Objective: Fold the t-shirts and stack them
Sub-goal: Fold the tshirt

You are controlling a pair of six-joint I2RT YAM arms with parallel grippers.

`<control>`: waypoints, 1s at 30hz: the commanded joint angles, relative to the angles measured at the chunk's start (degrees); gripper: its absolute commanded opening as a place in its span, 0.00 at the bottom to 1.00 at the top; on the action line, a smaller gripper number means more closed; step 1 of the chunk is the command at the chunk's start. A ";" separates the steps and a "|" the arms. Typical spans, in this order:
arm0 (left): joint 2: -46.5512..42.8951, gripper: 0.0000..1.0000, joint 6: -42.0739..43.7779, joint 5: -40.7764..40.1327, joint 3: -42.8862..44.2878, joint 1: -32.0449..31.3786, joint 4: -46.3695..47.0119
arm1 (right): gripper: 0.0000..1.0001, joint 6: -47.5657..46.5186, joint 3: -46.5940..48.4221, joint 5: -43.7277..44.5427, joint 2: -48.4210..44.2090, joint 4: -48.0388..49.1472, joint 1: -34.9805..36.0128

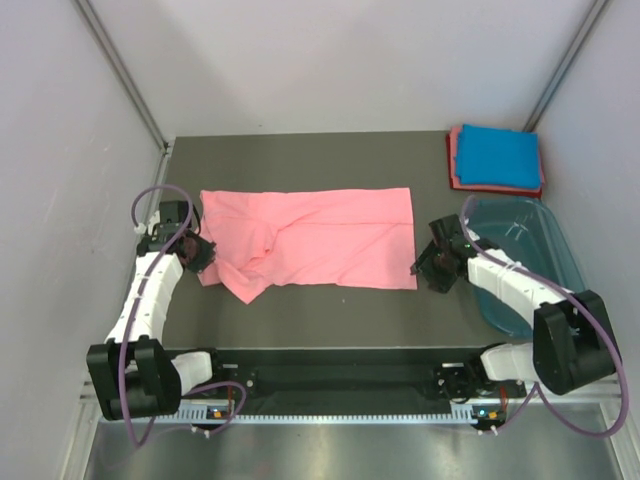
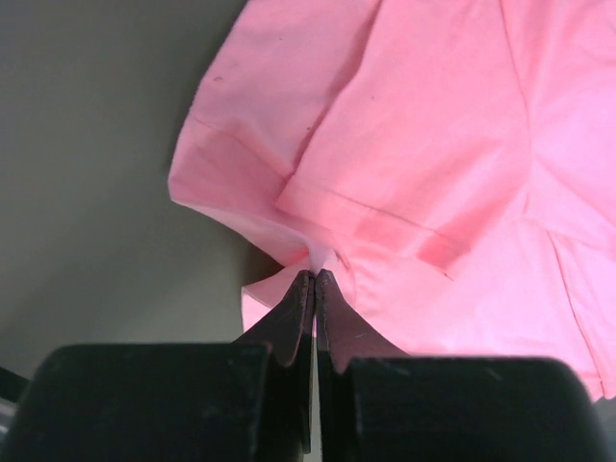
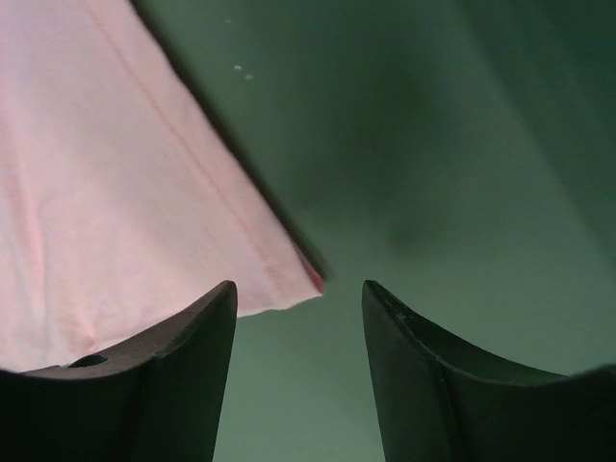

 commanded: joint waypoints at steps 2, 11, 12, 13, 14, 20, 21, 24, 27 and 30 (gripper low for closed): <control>-0.05 0.00 1.98 3.27 -0.68 0.00 5.34 | 0.54 6.30 -2.23 2.28 -3.17 0.06 0.97; -0.84 0.00 2.07 4.32 -2.09 0.00 6.92 | 0.52 8.68 -4.43 2.98 -1.42 2.43 3.08; -1.10 0.00 1.89 4.33 -2.35 0.00 7.19 | 0.52 8.76 -4.43 3.42 -1.07 2.35 3.26; -1.19 0.00 1.89 4.33 -2.53 0.00 7.28 | 0.51 8.94 -4.52 3.68 -0.63 2.61 3.43; -1.28 0.00 1.80 4.24 -2.71 0.00 7.28 | 0.51 9.12 -5.04 3.68 -0.45 3.22 3.43; -1.63 0.00 1.19 4.33 -3.41 0.00 8.16 | 0.44 9.73 -6.62 2.98 0.78 6.83 4.14; -1.63 0.00 1.10 4.15 -3.32 0.00 8.33 | 0.42 9.65 -6.71 3.16 0.95 6.92 4.14; -1.46 0.00 1.10 3.37 -2.80 0.00 8.33 | 0.18 9.47 -6.63 4.38 1.05 7.27 4.14; -1.46 0.00 1.10 2.48 -2.01 0.08 8.51 | 0.00 8.15 -5.49 5.70 0.69 7.62 4.14; -1.19 0.00 1.10 0.99 -0.86 0.08 8.77 | 0.00 5.70 -3.38 7.54 0.08 6.83 4.14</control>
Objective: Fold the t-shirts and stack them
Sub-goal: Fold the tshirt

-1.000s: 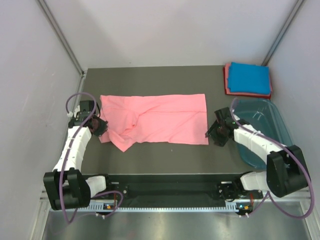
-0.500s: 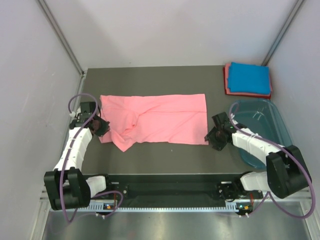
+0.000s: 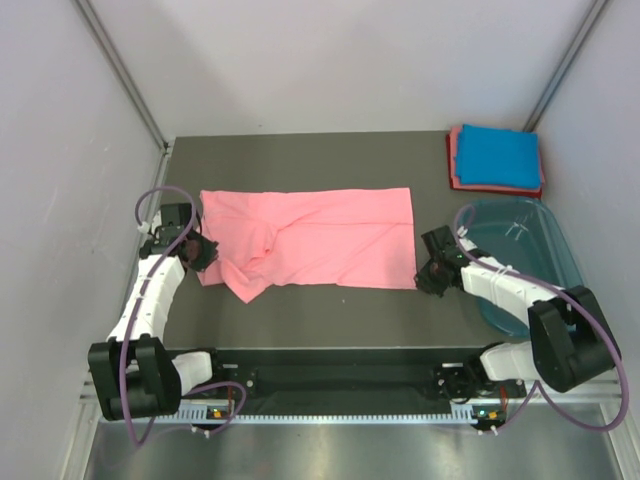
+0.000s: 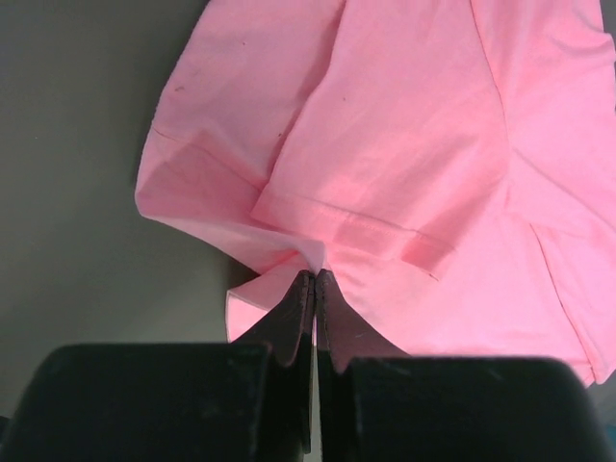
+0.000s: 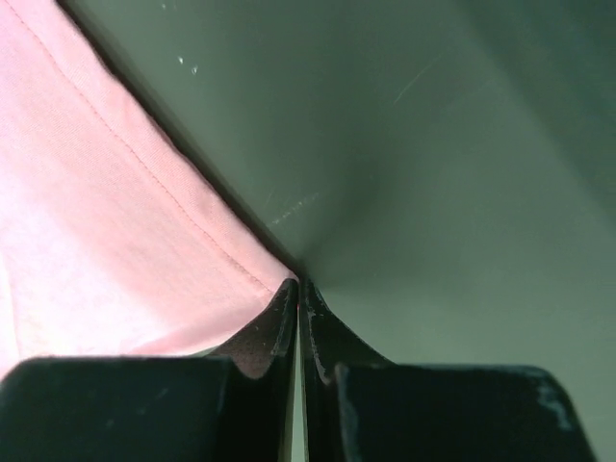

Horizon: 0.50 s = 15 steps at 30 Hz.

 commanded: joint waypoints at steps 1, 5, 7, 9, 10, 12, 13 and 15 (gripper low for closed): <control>-0.98 0.00 -0.34 -3.55 2.65 0.08 2.83 | 0.00 -3.79 3.46 3.88 -1.25 1.34 0.71; -0.10 0.00 0.27 -5.93 5.21 0.00 2.83 | 0.00 -7.84 5.58 5.20 -1.52 1.61 0.62; 0.43 0.00 0.36 -6.73 6.61 0.00 3.18 | 0.00 -10.30 7.24 5.99 -1.26 1.78 0.70; 1.66 0.00 0.54 -7.52 7.49 0.00 3.88 | 0.00 -12.49 8.39 6.78 -0.65 2.05 0.62; 2.18 0.00 0.62 -7.61 8.45 0.00 4.06 | 0.00 -13.29 9.87 7.04 -0.30 2.22 0.53; 3.68 0.00 0.54 -7.70 9.34 0.17 4.93 | 0.00 -15.30 11.37 7.75 1.19 2.14 0.27; 4.38 0.00 0.45 -7.70 10.39 0.26 5.20 | 0.00 -15.84 12.86 8.01 1.72 2.05 0.18; 6.40 0.00 0.36 -7.78 11.53 0.44 5.81 | 0.00 -17.50 14.28 8.97 3.39 1.96 -0.08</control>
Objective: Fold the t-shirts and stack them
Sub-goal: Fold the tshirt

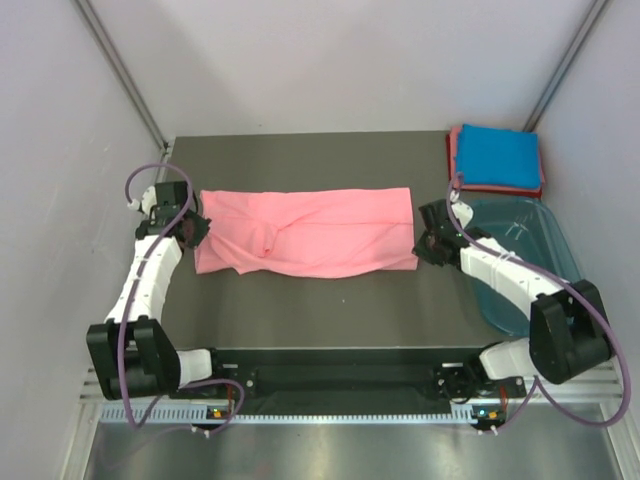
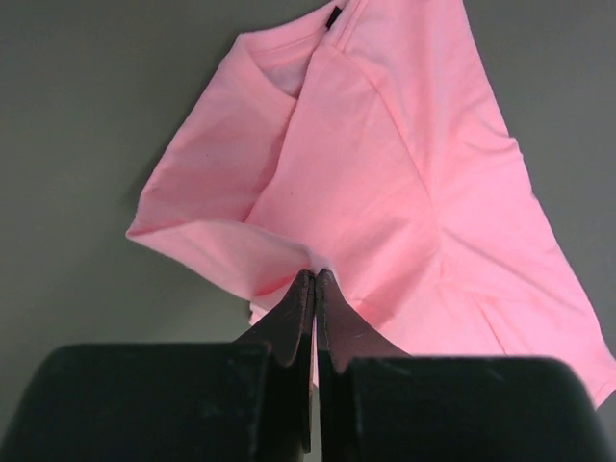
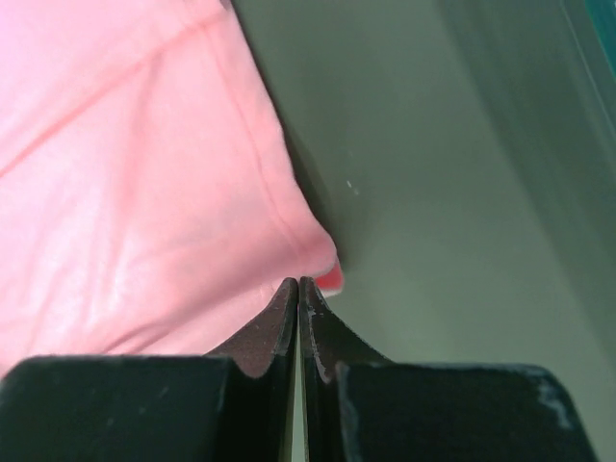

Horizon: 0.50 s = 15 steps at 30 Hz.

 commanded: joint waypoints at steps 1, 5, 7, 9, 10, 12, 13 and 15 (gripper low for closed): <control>2.65 0.00 0.08 -1.73 4.45 0.44 3.65 | 0.00 -5.05 4.97 3.65 2.63 1.74 -0.26; 6.42 0.00 -0.54 -2.26 7.01 0.61 4.35 | 0.00 -7.60 8.66 4.35 6.15 2.10 -0.70; 7.66 0.00 -0.71 -2.70 8.23 0.79 4.79 | 0.00 -8.40 10.42 5.32 7.82 2.09 -0.96; 9.85 0.00 -0.98 -2.96 9.03 0.88 5.06 | 0.00 -9.19 11.39 6.02 9.39 2.09 -1.49; 10.64 0.00 -0.98 -3.05 9.82 0.96 5.23 | 0.00 -9.54 12.35 6.28 9.93 2.09 -1.75; 13.02 0.00 -1.06 -2.96 11.13 1.14 5.32 | 0.00 -10.50 13.67 6.90 11.15 2.09 -2.37; 14.68 0.00 -1.15 -2.87 11.58 1.05 5.32 | 0.00 -10.77 14.11 6.99 11.60 2.09 -2.72; 16.18 0.00 -1.33 -2.61 12.72 1.14 5.59 | 0.00 -11.82 15.34 7.08 12.91 2.71 -3.68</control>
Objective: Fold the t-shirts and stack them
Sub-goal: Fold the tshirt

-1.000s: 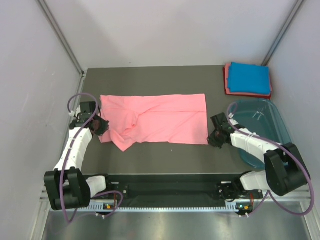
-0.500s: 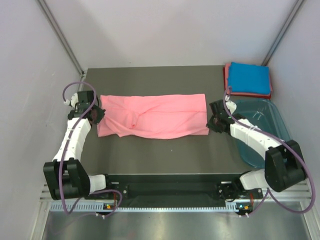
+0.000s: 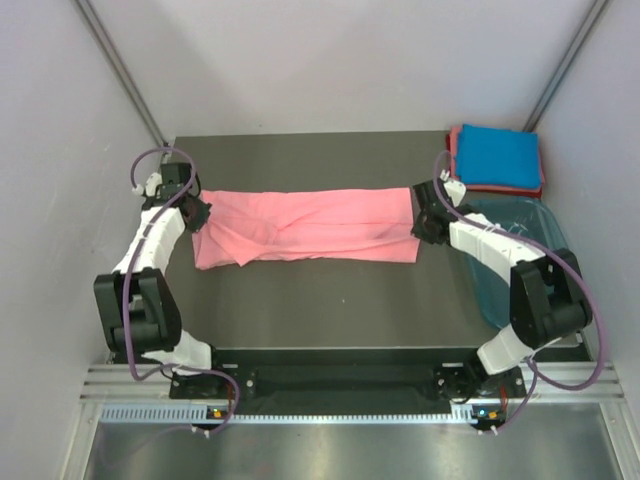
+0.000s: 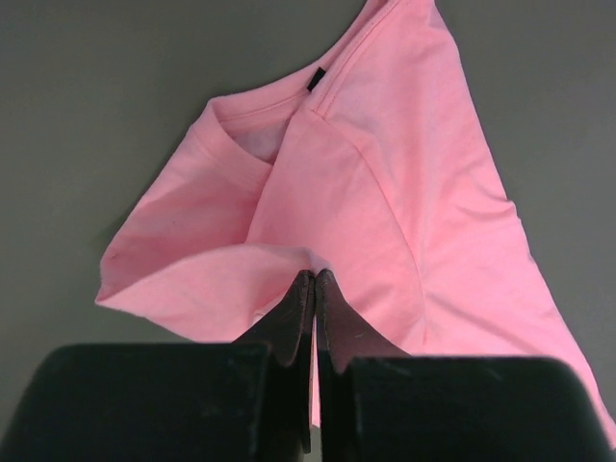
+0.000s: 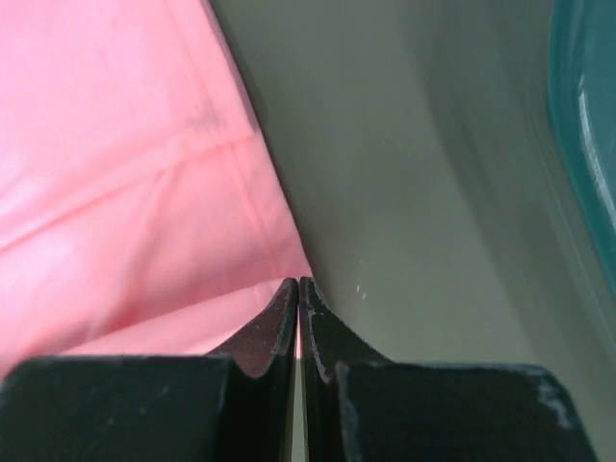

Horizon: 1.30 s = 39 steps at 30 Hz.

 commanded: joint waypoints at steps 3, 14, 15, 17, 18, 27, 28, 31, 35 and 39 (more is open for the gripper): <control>4.72 0.00 -0.81 -0.99 4.27 0.40 3.66 | 0.00 -4.26 5.41 2.38 3.85 2.45 -2.64; 15.71 0.00 0.77 -1.61 11.39 1.10 3.40 | 0.00 -7.70 11.12 0.89 11.42 4.38 -4.67; 16.32 0.00 0.95 -1.17 11.91 1.10 3.49 | 0.00 -8.22 11.47 -0.69 12.12 4.73 -4.75; 17.73 0.00 1.39 -1.34 12.36 1.19 3.84 | 0.00 -8.66 11.74 -1.93 12.74 5.52 -4.67; 18.17 0.00 1.48 -1.52 12.79 1.36 3.75 | 0.00 -8.84 12.00 -3.41 13.44 6.48 -4.75; 20.72 0.00 2.88 -3.80 15.26 1.45 4.19 | 0.00 -11.04 15.87 -6.59 16.69 6.41 -4.67; 20.99 0.00 2.97 -4.15 15.43 1.54 4.19 | 0.00 -11.04 16.13 -6.50 16.78 6.41 -4.75; 21.51 0.00 3.41 -4.95 15.96 1.54 4.10 | 0.00 -11.13 17.45 -6.33 17.66 5.62 -4.76; 22.65 0.00 4.29 -5.12 17.10 1.54 3.58 | 0.00 -11.04 19.03 -5.54 19.42 3.86 -4.76; 23.36 0.00 4.55 -5.74 17.81 1.54 3.05 | 0.00 -10.60 19.39 -3.69 20.74 3.24 -4.76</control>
